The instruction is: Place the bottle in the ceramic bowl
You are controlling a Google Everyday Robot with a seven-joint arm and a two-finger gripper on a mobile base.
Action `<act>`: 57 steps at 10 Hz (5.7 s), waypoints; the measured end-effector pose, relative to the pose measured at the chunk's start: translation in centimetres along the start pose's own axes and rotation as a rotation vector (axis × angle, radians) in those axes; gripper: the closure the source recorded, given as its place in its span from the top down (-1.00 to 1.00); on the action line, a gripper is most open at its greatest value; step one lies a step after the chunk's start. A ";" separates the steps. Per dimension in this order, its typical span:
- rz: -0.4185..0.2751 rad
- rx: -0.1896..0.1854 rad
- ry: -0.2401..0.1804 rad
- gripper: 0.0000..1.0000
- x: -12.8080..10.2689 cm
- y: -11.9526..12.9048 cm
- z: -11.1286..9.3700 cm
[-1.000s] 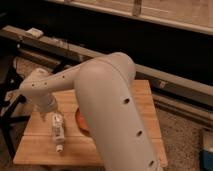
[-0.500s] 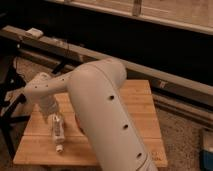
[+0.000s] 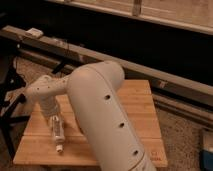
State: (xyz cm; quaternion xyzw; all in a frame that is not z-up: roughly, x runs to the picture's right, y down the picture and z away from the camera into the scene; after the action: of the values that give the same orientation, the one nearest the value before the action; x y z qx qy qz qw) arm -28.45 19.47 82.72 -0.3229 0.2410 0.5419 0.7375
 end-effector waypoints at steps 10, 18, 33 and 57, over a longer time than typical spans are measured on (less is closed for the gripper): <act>-0.004 0.001 -0.060 -1.00 2.1 -2.8 -8.5; 0.248 -0.016 -0.075 -1.00 1.3 -16.2 -9.1; 0.244 -0.016 -0.073 -1.00 1.3 -15.8 -9.0; 0.274 -0.011 -0.083 0.60 1.6 -17.4 -9.6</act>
State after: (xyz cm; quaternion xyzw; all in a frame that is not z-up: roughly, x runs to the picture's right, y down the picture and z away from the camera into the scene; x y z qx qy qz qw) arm -11.43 9.90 78.86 -0.2683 0.2491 0.6517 0.6643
